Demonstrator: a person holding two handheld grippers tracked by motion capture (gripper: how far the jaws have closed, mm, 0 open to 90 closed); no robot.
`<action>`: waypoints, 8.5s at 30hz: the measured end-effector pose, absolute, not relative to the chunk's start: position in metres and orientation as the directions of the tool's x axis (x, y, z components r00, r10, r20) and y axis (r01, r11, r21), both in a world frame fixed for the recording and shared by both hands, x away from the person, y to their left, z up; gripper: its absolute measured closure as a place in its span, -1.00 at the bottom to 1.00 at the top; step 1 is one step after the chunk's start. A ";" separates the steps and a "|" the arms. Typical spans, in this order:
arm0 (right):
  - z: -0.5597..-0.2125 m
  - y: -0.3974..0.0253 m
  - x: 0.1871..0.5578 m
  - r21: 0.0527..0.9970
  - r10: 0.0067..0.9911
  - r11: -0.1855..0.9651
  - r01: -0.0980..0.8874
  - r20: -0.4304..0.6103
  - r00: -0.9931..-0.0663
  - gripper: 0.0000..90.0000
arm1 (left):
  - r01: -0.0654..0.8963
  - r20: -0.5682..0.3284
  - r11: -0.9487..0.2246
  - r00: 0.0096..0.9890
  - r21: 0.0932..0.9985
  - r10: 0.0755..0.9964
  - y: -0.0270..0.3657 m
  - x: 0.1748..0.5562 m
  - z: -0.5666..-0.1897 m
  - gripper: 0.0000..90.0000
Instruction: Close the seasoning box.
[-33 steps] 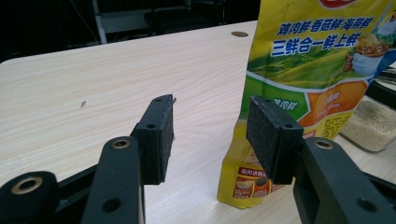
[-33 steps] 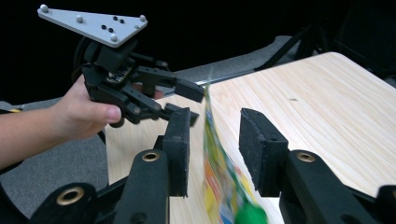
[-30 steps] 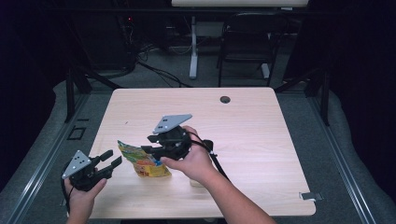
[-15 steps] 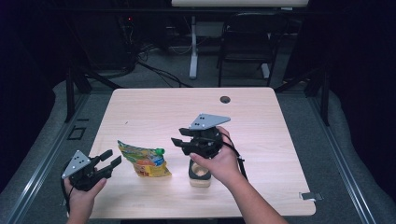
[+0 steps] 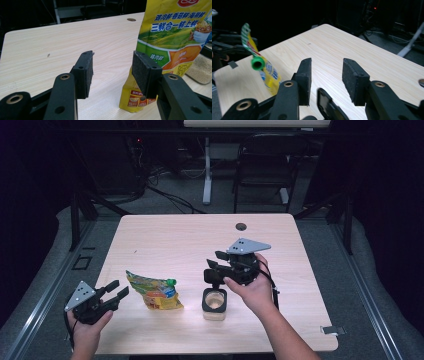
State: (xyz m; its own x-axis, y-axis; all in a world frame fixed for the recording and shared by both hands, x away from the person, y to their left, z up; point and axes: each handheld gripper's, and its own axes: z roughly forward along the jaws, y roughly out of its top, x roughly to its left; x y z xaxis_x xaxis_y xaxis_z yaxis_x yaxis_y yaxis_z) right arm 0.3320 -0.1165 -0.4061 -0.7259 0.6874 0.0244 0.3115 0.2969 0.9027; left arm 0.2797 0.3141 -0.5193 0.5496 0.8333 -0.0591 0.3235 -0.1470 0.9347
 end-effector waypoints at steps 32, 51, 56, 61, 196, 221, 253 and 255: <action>-0.443 -0.147 0.356 0.866 0.774 0.281 0.413 0.050 -0.631 0.92 | 0.328 -0.059 -0.152 0.553 0.932 0.831 0.313 0.280 -0.521 0.16; -0.450 -0.140 0.363 0.852 0.777 0.266 0.451 0.088 -0.624 1.00 | 0.326 -0.060 -0.149 0.553 0.934 0.831 0.313 0.280 -0.520 0.16; -0.453 -0.137 0.361 0.852 0.768 0.268 0.450 0.093 -0.633 1.00 | 0.326 -0.063 -0.146 0.551 0.934 0.832 0.313 0.280 -0.520 0.16; -0.455 -0.135 0.359 0.848 0.762 0.275 0.452 0.095 -0.641 1.00 | 0.324 -0.060 -0.148 0.554 0.935 0.831 0.313 0.279 -0.520 0.18; -0.456 -0.127 0.331 0.888 0.672 0.251 0.386 0.127 -0.729 0.89 | 0.311 -0.076 -0.316 0.810 0.896 0.581 0.114 0.266 -0.561 0.36; -0.465 -0.123 0.314 0.894 0.661 0.278 0.351 0.088 -0.746 0.83 | 0.313 -0.079 -0.328 0.820 0.891 0.567 0.115 0.267 -0.561 0.37; -0.488 -0.119 0.281 0.896 0.656 0.314 0.315 0.035 -0.754 0.79 | 0.310 -0.085 -0.312 0.818 0.898 0.568 0.114 0.266 -0.561 0.38; -0.491 -0.119 0.279 0.893 0.654 0.314 0.321 0.042 -0.755 0.79 | 0.310 -0.085 -0.312 0.818 0.898 0.569 0.114 0.266 -0.561 0.38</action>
